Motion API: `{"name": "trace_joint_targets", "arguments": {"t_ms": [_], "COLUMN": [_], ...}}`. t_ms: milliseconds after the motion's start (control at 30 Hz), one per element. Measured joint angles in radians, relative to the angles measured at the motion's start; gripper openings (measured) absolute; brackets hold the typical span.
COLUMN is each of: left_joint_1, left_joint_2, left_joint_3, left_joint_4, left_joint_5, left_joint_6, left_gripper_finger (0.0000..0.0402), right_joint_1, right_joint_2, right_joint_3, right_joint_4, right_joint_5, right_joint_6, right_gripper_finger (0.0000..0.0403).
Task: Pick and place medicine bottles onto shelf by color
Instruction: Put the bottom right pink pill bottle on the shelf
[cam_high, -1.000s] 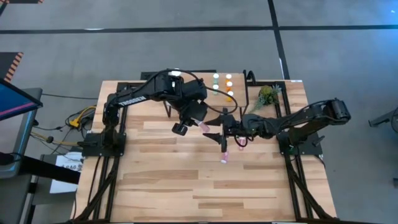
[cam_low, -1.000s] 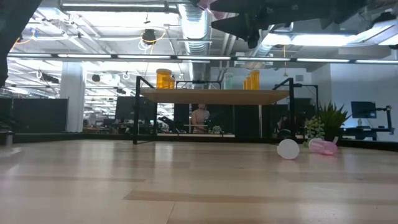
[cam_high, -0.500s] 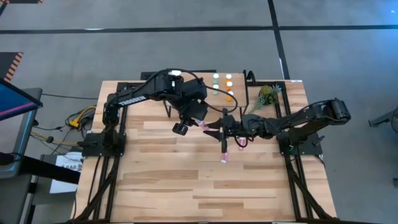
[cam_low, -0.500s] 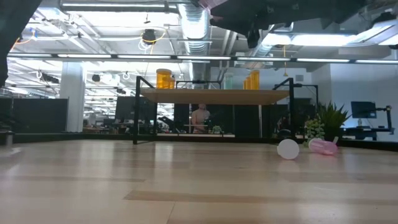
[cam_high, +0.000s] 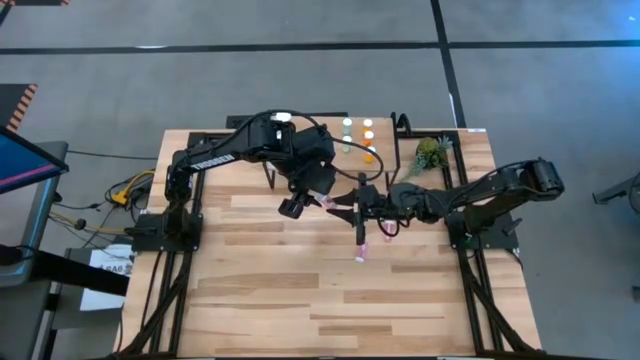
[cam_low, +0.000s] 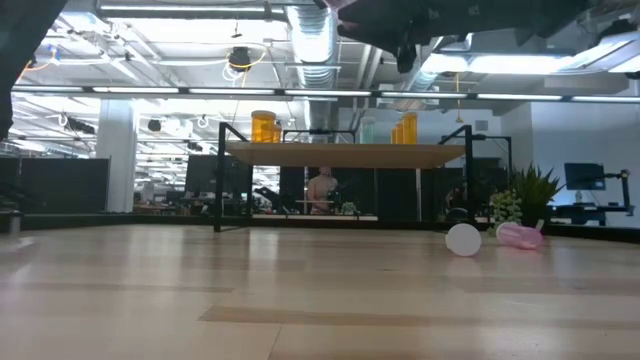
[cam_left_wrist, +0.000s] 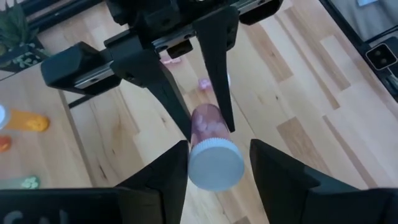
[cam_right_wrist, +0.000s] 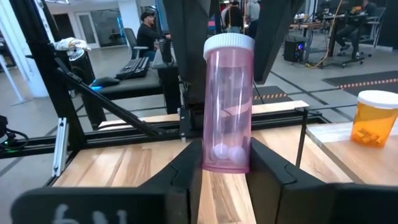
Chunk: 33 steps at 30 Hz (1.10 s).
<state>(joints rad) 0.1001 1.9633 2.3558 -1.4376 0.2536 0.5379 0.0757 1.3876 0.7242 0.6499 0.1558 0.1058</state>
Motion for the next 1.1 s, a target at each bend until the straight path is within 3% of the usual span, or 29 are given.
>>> {"name": "trace_joint_targets", "arguments": {"t_ms": [167,400,600,1100], "left_joint_1": [0.011,0.054,0.062,0.023], "left_joint_2": [-0.011,-0.051,-0.059,-0.059], "left_joint_3": [-0.002,0.000,0.000,0.000], "left_joint_4": [-0.001,0.053,0.052,0.014], "left_joint_5": [0.015,0.152,0.188,0.151], "left_joint_6": [0.012,0.031,0.049,0.050], "left_gripper_finger": [0.0156,0.0155,0.0155,0.0155], "right_joint_1": [0.003,0.024,0.029,0.016], "right_joint_2": [0.000,0.000,0.000,0.041], "right_joint_3": [0.000,0.000,0.000,0.000], "right_joint_4": [0.016,0.050,0.072,0.143], "right_joint_5": [0.002,0.003,0.003,0.005], "right_joint_6": [-0.018,-0.073,-0.102,-0.118], "right_gripper_finger": [0.0113,0.0113,0.0113,0.0113]}}
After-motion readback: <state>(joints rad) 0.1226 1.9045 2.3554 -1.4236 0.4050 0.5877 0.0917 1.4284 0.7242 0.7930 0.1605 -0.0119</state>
